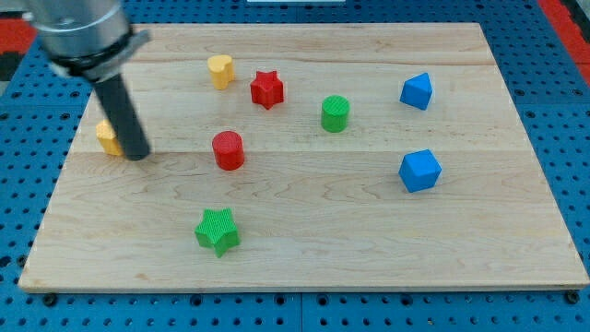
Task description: Move the hexagon to the top right of the triangle
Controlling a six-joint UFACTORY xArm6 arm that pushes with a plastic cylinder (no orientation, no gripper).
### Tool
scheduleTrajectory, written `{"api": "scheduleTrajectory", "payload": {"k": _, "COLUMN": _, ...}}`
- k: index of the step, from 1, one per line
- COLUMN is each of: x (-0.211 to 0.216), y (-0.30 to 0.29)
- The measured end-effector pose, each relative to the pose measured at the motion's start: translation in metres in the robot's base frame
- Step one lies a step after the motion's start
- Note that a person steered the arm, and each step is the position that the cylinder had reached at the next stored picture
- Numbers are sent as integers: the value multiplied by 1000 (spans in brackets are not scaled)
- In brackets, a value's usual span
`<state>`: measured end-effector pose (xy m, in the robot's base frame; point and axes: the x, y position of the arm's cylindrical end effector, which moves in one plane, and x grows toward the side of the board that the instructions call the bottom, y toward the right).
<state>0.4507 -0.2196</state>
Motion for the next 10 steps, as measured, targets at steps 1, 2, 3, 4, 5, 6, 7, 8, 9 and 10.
{"api": "scheduleTrajectory", "payload": {"k": 1, "x": -34, "y": -22}}
{"api": "scheduleTrajectory", "payload": {"k": 2, "x": -49, "y": -27}}
{"api": "scheduleTrajectory", "payload": {"k": 3, "x": -14, "y": -56}}
{"api": "scheduleTrajectory", "payload": {"k": 4, "x": -63, "y": -82}}
{"api": "scheduleTrajectory", "payload": {"k": 5, "x": -125, "y": -50}}
{"api": "scheduleTrajectory", "payload": {"k": 6, "x": -113, "y": -54}}
{"api": "scheduleTrajectory", "payload": {"k": 7, "x": -52, "y": -53}}
{"api": "scheduleTrajectory", "payload": {"k": 8, "x": -105, "y": 5}}
{"api": "scheduleTrajectory", "payload": {"k": 9, "x": -183, "y": 58}}
{"api": "scheduleTrajectory", "payload": {"k": 10, "x": -160, "y": 23}}
